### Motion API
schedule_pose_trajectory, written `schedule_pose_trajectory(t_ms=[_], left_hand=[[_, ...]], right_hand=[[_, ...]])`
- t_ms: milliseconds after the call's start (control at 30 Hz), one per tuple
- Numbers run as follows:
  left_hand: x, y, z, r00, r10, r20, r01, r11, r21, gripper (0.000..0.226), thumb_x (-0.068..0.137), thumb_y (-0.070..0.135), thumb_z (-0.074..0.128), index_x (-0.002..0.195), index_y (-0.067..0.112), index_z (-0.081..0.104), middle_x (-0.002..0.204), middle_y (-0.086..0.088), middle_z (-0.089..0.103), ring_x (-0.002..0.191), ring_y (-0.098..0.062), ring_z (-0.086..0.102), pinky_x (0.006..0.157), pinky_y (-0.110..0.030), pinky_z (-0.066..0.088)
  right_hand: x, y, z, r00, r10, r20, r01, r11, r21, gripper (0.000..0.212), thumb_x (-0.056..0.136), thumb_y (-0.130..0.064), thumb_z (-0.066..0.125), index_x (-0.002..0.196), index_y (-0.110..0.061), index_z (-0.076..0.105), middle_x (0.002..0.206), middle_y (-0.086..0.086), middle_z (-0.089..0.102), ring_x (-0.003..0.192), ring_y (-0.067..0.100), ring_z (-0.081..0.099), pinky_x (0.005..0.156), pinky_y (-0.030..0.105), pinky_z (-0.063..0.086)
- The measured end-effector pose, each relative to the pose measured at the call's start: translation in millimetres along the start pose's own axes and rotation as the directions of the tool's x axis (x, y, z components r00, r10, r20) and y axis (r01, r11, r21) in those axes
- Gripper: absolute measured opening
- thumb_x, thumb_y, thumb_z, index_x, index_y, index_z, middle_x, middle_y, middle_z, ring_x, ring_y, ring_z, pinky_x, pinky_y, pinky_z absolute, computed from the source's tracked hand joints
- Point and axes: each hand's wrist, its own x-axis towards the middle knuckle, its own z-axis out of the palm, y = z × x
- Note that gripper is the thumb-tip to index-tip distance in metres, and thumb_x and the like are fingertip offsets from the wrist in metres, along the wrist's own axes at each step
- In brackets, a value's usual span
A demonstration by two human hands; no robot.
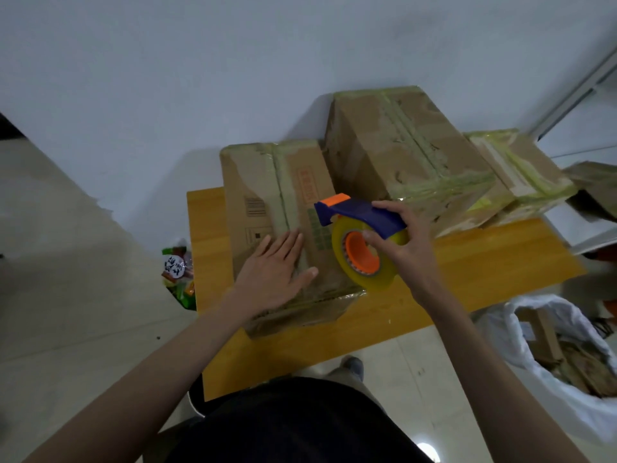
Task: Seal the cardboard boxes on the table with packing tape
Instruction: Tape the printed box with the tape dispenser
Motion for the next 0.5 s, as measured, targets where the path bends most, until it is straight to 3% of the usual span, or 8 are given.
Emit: schedule_pose_trajectory(t_ms=[267, 500], left_hand=[[73, -41, -28, 0.995, -0.095, 0.023, 0.093, 0.993, 0.073, 0.084, 0.094, 0.072, -0.003, 0.159, 0.019, -0.008, 0.167, 0.002, -0.01, 0.154, -0.013, -0.007, 0.126, -0.042, -0.003], [134, -91, -56, 0.984, -0.18, -0.002, 0.179, 0.976, 0.123, 0.085, 0.099, 0.068, 0.009, 0.16, 0.011, -0.004, 0.167, -0.007, -0.014, 0.154, -0.022, -0.012, 0.125, -0.045, -0.001]], right_hand=[[7, -1, -19, 0.99, 0.097, 0.099, -0.098, 0.995, 0.004, 0.055, 0.082, -0.021, 0.084, 0.131, -0.023, 0.058, 0.124, -0.008, 0.061, 0.106, 0.004, 0.064, 0.085, 0.018, 0.051], [3, 8, -36, 0.985, 0.136, 0.11, -0.132, 0.99, -0.041, 0.053, 0.084, -0.012, 0.083, 0.128, -0.023, 0.055, 0.127, -0.012, 0.059, 0.111, 0.004, 0.061, 0.09, 0.019, 0.049]])
